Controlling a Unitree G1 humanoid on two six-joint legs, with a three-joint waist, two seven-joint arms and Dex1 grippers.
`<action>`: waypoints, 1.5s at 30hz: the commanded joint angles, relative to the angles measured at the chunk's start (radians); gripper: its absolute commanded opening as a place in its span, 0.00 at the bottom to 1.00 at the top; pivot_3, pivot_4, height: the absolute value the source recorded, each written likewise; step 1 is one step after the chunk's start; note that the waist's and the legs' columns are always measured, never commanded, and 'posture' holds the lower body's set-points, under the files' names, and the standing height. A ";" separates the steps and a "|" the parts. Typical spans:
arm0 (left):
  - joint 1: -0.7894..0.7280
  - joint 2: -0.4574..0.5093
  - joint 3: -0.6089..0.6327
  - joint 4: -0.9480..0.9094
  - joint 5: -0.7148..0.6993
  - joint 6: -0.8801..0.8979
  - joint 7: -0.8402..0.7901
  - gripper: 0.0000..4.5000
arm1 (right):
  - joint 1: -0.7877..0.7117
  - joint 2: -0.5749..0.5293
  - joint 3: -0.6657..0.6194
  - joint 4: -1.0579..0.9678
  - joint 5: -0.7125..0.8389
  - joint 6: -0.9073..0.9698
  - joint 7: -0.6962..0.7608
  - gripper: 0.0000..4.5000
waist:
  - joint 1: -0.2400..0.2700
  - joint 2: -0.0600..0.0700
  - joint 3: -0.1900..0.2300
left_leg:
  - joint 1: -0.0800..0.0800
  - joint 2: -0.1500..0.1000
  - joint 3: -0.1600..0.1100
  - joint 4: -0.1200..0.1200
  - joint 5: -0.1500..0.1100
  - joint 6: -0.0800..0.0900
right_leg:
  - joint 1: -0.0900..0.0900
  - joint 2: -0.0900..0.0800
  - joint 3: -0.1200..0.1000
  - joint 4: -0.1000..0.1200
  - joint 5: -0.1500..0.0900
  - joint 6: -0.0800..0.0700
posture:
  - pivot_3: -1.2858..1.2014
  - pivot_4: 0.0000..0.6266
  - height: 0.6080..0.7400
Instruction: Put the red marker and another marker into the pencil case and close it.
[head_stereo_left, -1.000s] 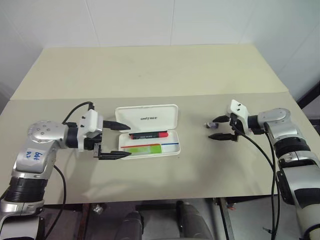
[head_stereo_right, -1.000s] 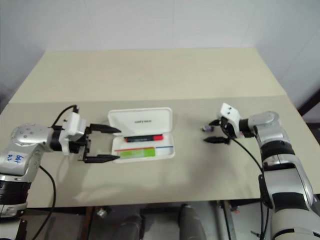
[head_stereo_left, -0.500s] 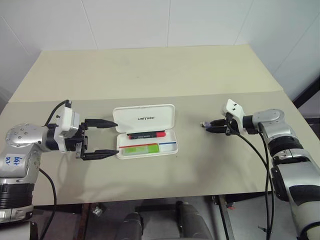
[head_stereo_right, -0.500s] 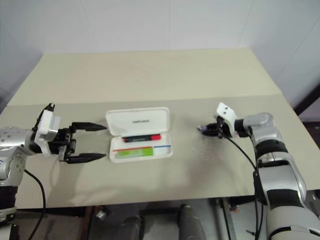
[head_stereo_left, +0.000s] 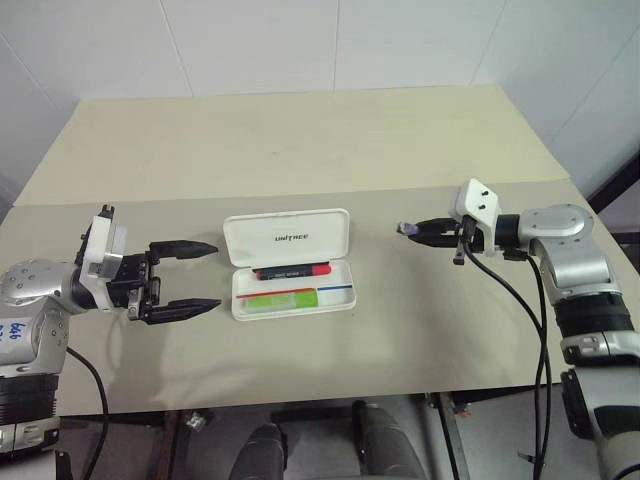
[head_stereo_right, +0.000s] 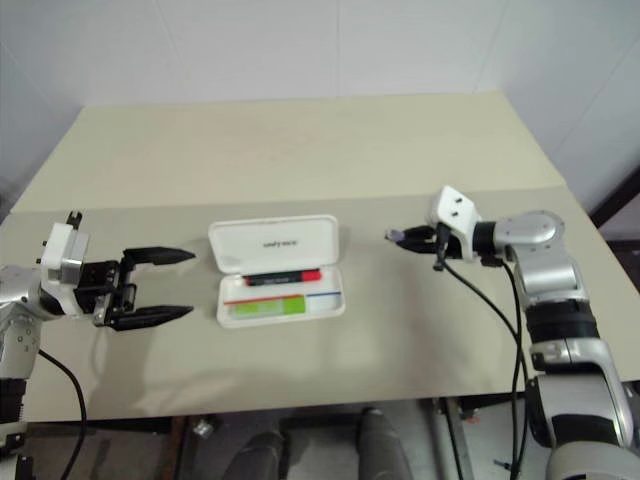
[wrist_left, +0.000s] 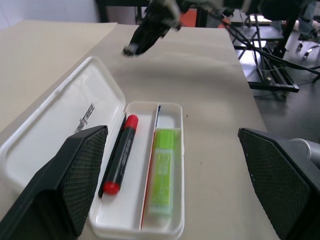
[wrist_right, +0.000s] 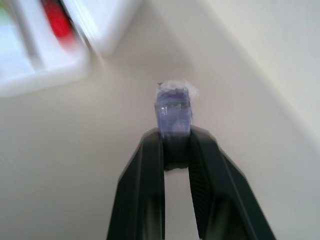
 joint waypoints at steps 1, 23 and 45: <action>-0.003 -0.005 0.027 0.031 -0.027 -0.021 -0.021 1.00 | 0.045 -0.014 -0.008 -0.273 0.073 0.165 -0.033 0.07 | 0.001 0.000 0.000 | 0.000 0.000 0.000 0.000 0.000 0.000 | 0.000 0.000 0.000 0.000 0.000 0.000 | 0.52 0.24 1.00; -0.012 -0.016 0.004 0.103 0.017 -0.083 -0.006 1.00 | 0.081 0.096 0.287 -0.454 0.008 0.308 -0.151 0.07 | 0.002 0.000 0.000 | 0.000 0.000 0.000 0.000 0.000 0.000 | 0.000 0.000 -0.001 -0.002 0.000 0.000 | 0.52 0.24 1.00; 0.012 -0.027 -0.002 0.070 0.030 -0.115 0.050 1.00 | 0.051 0.111 0.289 -0.428 0.020 0.283 -0.122 0.99 | 0.003 0.000 0.000 | -0.001 0.000 0.000 -0.001 0.000 0.000 | 0.000 0.000 -0.001 -0.003 0.000 0.000 | 0.52 0.24 1.00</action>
